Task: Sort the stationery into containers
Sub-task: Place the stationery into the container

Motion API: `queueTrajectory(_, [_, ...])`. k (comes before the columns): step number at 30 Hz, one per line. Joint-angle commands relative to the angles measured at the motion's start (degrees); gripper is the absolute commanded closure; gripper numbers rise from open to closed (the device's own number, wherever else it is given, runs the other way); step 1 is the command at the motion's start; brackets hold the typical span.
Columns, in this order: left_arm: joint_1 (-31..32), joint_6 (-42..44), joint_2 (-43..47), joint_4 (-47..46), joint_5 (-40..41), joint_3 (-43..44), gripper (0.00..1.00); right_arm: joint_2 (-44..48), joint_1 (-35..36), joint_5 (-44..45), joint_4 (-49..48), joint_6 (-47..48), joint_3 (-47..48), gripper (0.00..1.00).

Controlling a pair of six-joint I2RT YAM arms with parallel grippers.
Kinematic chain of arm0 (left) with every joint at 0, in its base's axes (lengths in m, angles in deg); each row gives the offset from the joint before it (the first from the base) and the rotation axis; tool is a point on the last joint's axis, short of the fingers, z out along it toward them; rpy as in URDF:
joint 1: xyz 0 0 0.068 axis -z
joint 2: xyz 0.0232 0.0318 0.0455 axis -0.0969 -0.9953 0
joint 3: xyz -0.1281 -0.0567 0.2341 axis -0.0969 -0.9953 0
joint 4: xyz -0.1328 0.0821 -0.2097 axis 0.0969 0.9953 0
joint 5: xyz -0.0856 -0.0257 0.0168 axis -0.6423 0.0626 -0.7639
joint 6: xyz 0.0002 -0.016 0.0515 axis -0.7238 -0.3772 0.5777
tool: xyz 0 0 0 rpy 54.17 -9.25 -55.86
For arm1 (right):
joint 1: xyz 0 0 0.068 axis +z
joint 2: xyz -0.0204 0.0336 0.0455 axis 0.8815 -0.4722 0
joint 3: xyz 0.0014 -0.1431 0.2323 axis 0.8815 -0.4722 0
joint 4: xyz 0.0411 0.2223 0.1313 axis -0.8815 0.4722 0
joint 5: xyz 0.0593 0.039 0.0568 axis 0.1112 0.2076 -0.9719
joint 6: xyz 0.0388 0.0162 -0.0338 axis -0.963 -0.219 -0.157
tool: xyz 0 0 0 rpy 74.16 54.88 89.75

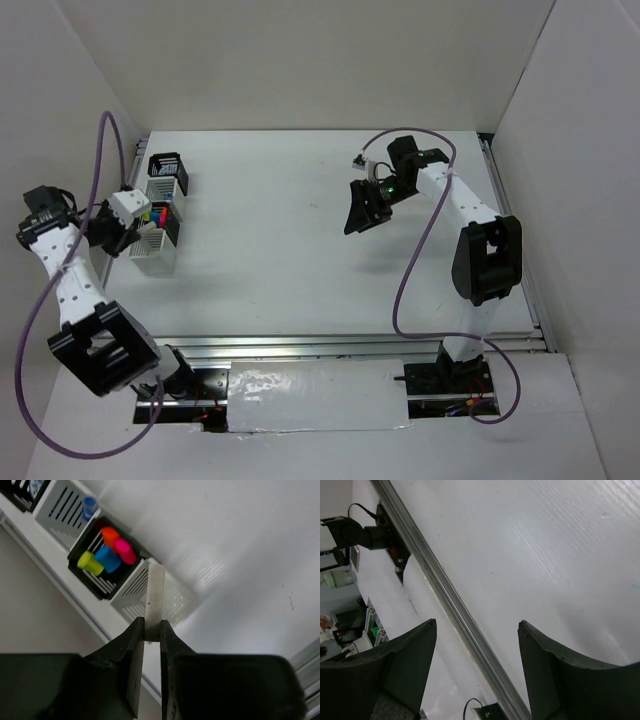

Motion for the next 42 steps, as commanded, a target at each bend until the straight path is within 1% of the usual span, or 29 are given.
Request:
queueTrajectory(1, [-3.7, 10.5, -4.8, 12.3, -2.0, 7.2, 0.98, 3.0, 0.3, 0.7, -0.9, 0.9, -1.0, 0.28])
queueTrajectory(2, [-4.3, 12.8, -8.4, 14.7, -1.3, 11.1, 0.96, 3.1, 0.1, 0.7, -1.1, 0.9, -1.1, 0.28])
queueTrajectory(3, [-4.9, 14.8, -9.9, 16.6, -0.8, 12.8, 0.94, 3.1, 0.2, 0.6, -1.2, 0.8, -1.6, 0.28])
queueTrajectory(5, [-4.8, 14.1, -12.5, 16.5, 1.6, 15.4, 0.94, 3.1, 0.3, 0.6, -1.7, 0.7, -1.8, 0.28])
queueTrajectory(7, [-4.4, 15.7, -13.1, 16.1, 3.4, 15.7, 0.93, 3.2, 0.4, 0.9, -1.8, 0.8, -2.2, 0.29])
queueTrajectory(9, [-2.7, 16.1, -13.7, 15.2, 6.9, 15.3, 0.93, 3.4, 0.0, 1.2, -1.8, 1.0, -2.4, 0.29])
queueTrajectory(12, [-1.2, 15.9, -15.1, 14.9, 10.4, 14.7, 0.93, 3.5, -0.1, 1.4, -1.6, 1.2, -2.7, 0.29])
queueTrajectory(14, [-0.6, 15.4, -16.5, 14.7, 11.4, 14.8, 0.93, 3.4, -0.3, 1.3, -1.3, 1.3, -2.8, 0.29])
queueTrajectory(17, [0.1, 12.9, -17.9, 13.5, 11.9, 15.8, 0.91, 3.4, -0.6, 1.2, -1.3, 1.4, -3.1, 0.30])
queueTrajectory(21, [2.4, 9.2, -18.9, 8.8, 16.1, 15.4, 0.90, 3.1, -0.5, 1.3, -1.2, 1.5, -3.2, 0.30])
queueTrajectory(28, [6.9, 5.3, -19.5, 4.5, 19.5, 14.5, 0.74, 3.2, -0.7, 1.4, -1.3, 1.7, -3.9, 0.30])
queueTrajectory(32, [8.4, 3.7, -19.9, 3.2, 21.2, 13.9, 0.55, 3.2, -0.9, 1.6, -1.1, 1.9, -4.5, 0.30])
queueTrajectory(34, [8.7, 3.2, -20.7, 3.2, 21.7, 14.1, 0.52, 3.2, -1.0, 1.7, -0.8, 2.0, -4.3, 0.30])
queueTrajectory(39, [7.9, 3.5, -20.9, 3.7, 20.5, 15.2, 0.49, 3.0, -1.5, 1.8, -0.2, 2.3, -3.6, 0.31])
queueTrajectory(42, [6.5, 5.1, -19.7, 6.6, 15.6, 17.3, 0.45, 3.0, -1.3, 1.7, -0.2, 2.2, -3.8, 0.31])
